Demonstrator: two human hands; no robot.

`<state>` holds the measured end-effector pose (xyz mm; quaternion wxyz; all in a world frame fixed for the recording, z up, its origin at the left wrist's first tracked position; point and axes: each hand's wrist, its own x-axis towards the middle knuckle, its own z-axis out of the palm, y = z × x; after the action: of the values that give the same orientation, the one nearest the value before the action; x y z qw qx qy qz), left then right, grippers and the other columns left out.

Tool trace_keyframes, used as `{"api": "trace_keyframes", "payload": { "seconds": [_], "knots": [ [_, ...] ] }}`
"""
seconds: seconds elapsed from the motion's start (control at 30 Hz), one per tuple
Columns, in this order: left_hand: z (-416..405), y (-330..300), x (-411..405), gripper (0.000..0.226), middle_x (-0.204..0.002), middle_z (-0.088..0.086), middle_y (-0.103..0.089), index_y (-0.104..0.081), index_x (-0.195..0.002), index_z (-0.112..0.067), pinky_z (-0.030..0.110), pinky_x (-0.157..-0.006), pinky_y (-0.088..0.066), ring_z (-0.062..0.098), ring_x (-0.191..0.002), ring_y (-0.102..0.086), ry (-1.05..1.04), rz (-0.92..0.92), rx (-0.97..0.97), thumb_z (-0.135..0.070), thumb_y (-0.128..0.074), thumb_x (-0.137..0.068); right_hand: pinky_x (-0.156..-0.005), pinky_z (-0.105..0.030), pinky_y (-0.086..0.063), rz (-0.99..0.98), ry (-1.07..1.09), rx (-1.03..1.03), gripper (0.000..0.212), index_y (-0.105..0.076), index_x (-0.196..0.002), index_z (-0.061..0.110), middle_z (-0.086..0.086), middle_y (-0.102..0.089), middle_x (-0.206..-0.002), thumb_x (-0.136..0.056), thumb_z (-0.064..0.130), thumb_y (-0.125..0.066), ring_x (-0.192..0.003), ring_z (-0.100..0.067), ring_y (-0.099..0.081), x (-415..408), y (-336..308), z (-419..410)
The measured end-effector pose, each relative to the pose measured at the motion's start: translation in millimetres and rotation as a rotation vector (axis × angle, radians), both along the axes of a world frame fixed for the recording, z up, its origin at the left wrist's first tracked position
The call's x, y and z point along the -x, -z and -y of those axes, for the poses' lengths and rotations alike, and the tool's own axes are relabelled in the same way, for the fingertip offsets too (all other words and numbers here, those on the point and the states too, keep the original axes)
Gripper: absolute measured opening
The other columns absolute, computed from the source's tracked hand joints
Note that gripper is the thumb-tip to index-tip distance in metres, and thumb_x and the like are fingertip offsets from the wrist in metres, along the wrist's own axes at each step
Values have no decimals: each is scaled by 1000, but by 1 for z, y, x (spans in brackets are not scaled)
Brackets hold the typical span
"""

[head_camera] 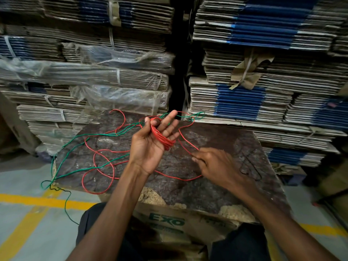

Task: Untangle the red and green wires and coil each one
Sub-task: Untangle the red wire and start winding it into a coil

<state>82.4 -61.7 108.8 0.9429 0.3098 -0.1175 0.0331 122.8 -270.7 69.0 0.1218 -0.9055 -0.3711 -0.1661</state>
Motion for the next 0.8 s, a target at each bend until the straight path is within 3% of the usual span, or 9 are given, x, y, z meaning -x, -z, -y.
{"api": "trace_keyframes", "payload": {
  "seconds": [0.17, 0.33, 0.5, 0.57, 0.63, 0.8],
  "knots": [
    [-5, 9, -12, 28, -138, 19, -54, -51, -78, -22, 49, -100, -43, 35, -132, -47, -79, -63, 3, -39, -37, -96, -47, -27, -44, 176, -34, 58, 36, -72, -89, 25, 7, -62, -75, -91, 41, -40, -73, -19, -65, 17, -1, -1],
    [3, 13, -14, 33, -130, 15, -62, -46, -80, -23, 35, -82, -49, 19, -102, -60, -150, -143, -137, -38, -30, -103, -45, -28, -33, 346, -150, 50, 31, -66, -77, 22, 6, -56, -71, -93, 38, -46, -67, -16, -56, 30, -12, -3],
    [17, 19, -13, 30, -120, 22, -66, -47, -81, -21, 31, -66, -34, 15, -82, -58, -190, -127, -411, -36, -35, -104, -52, -31, -42, 444, -231, 57, 19, -67, -80, 24, 6, -56, -80, -90, 38, -58, -74, -18, -52, 28, -33, -6],
    [22, 24, -11, 30, -108, 20, -71, -49, -82, -20, 35, -68, -36, 17, -80, -57, -192, -131, -529, -37, -37, -103, -53, -32, -44, 443, -247, 38, 17, -68, -82, 26, 6, -59, -89, -89, 40, -61, -77, -19, -51, 23, -41, -5],
    [27, 26, -9, 31, -84, 6, -75, -52, -83, -18, 32, -68, -39, 18, -75, -60, -225, -163, -636, -38, -38, -102, -56, -33, -45, 429, -256, -4, 17, -69, -84, 26, 5, -61, -95, -88, 42, -63, -80, -20, -51, 17, -46, -6],
    [35, 27, -3, 38, -55, -10, -57, -54, -76, -16, 21, -53, -34, 3, -53, -46, -254, -133, -845, -26, -32, -106, -59, -35, -45, 439, -235, -54, 23, -71, -88, 28, 4, -60, -92, -90, 48, -60, -83, -21, -51, 7, -47, -10]
  ]
}}
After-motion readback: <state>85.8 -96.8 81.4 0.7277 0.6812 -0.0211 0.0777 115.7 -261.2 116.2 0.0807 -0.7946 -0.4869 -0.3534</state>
